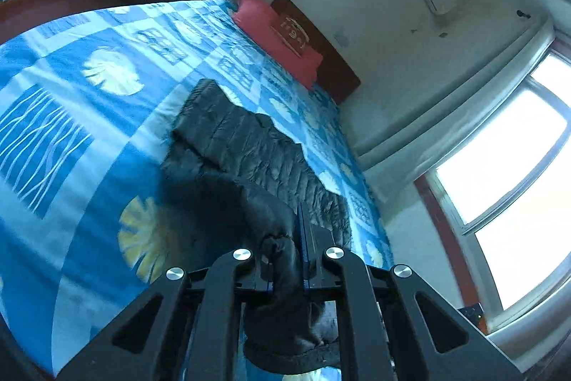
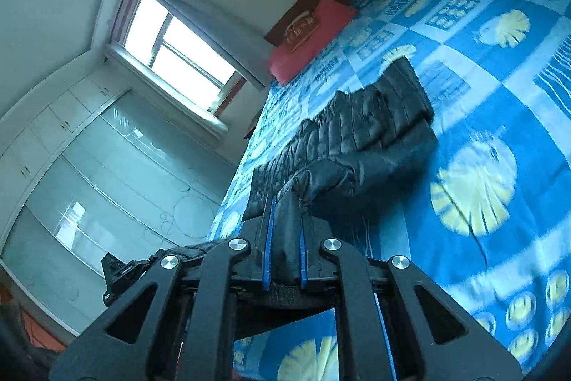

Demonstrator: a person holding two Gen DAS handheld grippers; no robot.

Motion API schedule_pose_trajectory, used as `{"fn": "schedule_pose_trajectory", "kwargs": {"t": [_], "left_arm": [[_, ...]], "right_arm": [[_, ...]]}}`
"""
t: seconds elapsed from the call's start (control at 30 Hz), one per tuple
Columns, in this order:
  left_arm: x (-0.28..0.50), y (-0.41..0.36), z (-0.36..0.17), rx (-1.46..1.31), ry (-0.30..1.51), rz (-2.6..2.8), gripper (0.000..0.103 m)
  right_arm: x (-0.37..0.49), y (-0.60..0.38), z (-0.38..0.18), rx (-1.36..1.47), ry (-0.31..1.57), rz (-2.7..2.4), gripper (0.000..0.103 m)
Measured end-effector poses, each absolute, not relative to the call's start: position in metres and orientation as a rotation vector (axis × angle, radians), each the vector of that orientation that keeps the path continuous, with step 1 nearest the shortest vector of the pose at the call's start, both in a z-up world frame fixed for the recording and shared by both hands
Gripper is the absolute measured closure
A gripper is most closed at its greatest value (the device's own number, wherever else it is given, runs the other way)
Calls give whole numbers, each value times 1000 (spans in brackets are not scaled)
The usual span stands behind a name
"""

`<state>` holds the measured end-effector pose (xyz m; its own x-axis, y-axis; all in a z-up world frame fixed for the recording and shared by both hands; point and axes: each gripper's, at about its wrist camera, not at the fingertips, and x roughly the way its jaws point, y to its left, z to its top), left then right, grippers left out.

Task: Fold large clothes
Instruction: 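Lift the hem with both grippers and fold it toward the collar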

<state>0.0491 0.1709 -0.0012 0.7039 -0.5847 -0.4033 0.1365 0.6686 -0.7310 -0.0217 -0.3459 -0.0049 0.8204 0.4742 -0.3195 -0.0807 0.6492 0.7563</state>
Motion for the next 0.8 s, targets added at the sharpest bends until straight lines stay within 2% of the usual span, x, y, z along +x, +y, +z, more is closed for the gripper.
{"fn": "schedule_pose_trajectory", "kwargs": {"t": [0.3, 0.57, 0.7, 0.8], "left_arm": [[204, 149, -15, -751, 735, -462, 93], [310, 124, -78, -724, 857, -400, 93], [337, 123, -116, -679, 920, -348, 93], [345, 126, -134, -685, 946, -361, 89]], "right_arm": [[134, -362, -14, 831, 529, 300, 92], [254, -378, -94, 908, 692, 194, 92], [282, -385, -139, 911, 765, 116, 92], [288, -385, -151, 915, 768, 117, 91]]}}
